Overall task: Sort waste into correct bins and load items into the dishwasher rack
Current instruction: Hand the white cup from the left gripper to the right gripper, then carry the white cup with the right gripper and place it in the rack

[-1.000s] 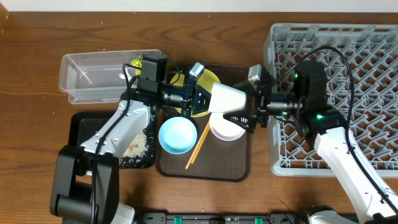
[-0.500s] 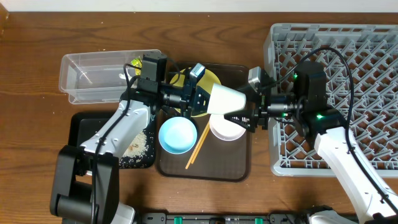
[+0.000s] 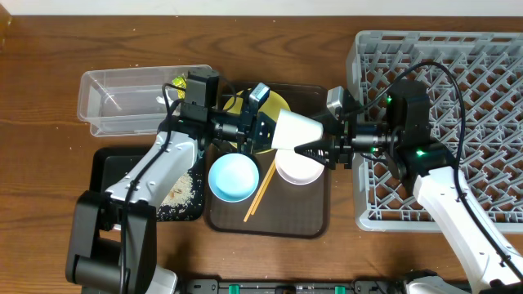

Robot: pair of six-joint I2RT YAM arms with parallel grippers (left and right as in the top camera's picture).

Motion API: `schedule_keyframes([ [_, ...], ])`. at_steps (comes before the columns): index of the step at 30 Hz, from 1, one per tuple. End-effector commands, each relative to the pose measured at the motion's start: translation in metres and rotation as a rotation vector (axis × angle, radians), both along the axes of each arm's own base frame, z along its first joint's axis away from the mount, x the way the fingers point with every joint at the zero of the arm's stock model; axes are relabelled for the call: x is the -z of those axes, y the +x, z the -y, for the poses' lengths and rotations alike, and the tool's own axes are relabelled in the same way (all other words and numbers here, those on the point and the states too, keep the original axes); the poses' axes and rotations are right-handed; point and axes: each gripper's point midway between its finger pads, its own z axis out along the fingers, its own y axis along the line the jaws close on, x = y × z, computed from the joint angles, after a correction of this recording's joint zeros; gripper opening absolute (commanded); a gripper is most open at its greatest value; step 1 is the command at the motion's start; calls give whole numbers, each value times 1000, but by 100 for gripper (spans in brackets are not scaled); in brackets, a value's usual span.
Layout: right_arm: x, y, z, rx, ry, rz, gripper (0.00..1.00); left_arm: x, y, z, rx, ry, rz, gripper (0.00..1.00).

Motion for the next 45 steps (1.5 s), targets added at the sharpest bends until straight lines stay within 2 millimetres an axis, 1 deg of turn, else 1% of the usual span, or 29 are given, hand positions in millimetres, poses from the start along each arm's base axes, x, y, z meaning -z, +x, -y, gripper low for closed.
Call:
schedule_keyframes([
  [1,6,9,3,69,-36,-45,50,-3,1,0,6,-22,105,40],
  [3,21,19,9,154,-98,-94,49,5,9,1,-37,16,154,46],
  [5,38,28,19,246,-179,-129,46,15,20,1,-91,71,195,49],
  [7,52,35,31,328,-251,-150,45,25,29,-1,-141,131,233,51],
  [9,58,39,41,386,-296,-163,44,41,38,-5,-195,216,262,52],
  [11,57,41,51,431,-314,-173,41,57,45,-11,-238,307,278,53],
  [14,48,46,74,534,-331,-212,40,82,50,-25,-283,465,308,55],
  [16,38,45,90,582,-336,-227,39,93,50,-36,-301,561,330,56],
  [18,32,45,106,634,-355,-250,38,98,50,-47,-319,636,346,56],
  [21,30,43,141,755,-432,-317,38,94,49,-66,-355,732,385,56],
  [24,34,37,182,927,-535,-419,38,85,48,-90,-418,836,413,56],
  [27,37,20,228,1140,-628,-563,37,70,44,-115,-490,923,440,56],
  [29,37,6,251,1237,-662,-649,37,60,40,-131,-539,981,457,57],
  [31,37,-6,266,1293,-678,-712,36,53,37,-142,-573,1020,471,57],
  [33,38,-17,278,1330,-684,-770,36,46,33,-148,-597,1048,487,57],
  [35,43,-28,295,1378,-708,-837,36,41,31,-149,-606,1045,498,58],
  [37,52,-41,316,1447,-758,-911,36,39,29,-150,-608,1044,501,58],
  [39,60,-49,330,1481,-787,-979,36,40,28,-150,-606,1045,496,58],
  [42,76,-55,345,1496,-803,-1080,37,40,28,-150,-604,1046,494,58],
  [45,90,-57,355,1494,-811,-1158,38,40,28,-150,-604,1047,493,58],
])
